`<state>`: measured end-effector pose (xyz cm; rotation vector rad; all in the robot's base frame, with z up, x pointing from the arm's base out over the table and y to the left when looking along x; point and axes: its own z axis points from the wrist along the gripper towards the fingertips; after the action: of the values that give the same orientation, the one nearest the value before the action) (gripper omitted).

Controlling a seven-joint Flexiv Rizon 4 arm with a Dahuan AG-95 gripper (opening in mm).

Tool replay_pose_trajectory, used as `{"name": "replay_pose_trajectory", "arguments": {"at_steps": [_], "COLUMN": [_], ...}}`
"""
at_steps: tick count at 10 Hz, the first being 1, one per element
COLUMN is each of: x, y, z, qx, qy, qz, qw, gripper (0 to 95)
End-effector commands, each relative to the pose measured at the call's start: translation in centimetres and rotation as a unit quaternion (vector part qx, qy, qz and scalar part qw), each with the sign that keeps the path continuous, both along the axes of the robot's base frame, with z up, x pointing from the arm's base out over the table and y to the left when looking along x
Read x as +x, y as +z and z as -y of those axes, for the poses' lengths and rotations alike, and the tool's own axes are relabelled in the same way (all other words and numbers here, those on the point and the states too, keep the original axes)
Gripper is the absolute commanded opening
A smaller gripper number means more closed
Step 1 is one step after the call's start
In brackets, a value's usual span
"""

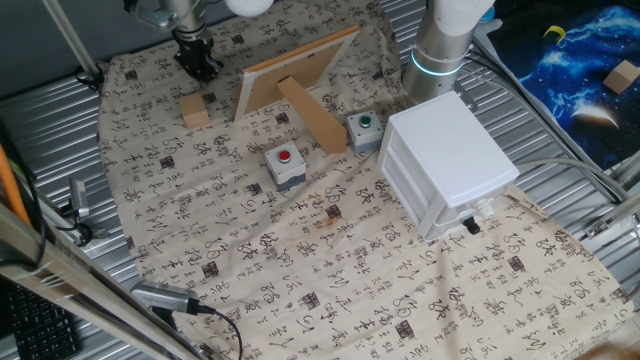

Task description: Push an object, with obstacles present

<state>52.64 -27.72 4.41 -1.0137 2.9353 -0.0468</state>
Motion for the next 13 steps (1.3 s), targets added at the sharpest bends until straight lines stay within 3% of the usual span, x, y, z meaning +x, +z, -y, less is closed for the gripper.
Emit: {"name": "replay_pose_trajectory", "arguments": {"at_steps": [1,5,8,13], "x": [0.8,2.7,3.5,4.4], "y": [0.2,-0.1,-0.1,0.2], "z": [0.0,-0.5,-0.2,0.0], "qx": [0.002,0.003,0.003,0.016], "qy": [0.003,0.001,0.000,-0.112], "qz": [-0.003,-0.004,-0.005,-0.007], "qw": [1.0000,1.0000,1.0000,0.9936], "gripper": [0.0,0.0,0.0,0.0]}}
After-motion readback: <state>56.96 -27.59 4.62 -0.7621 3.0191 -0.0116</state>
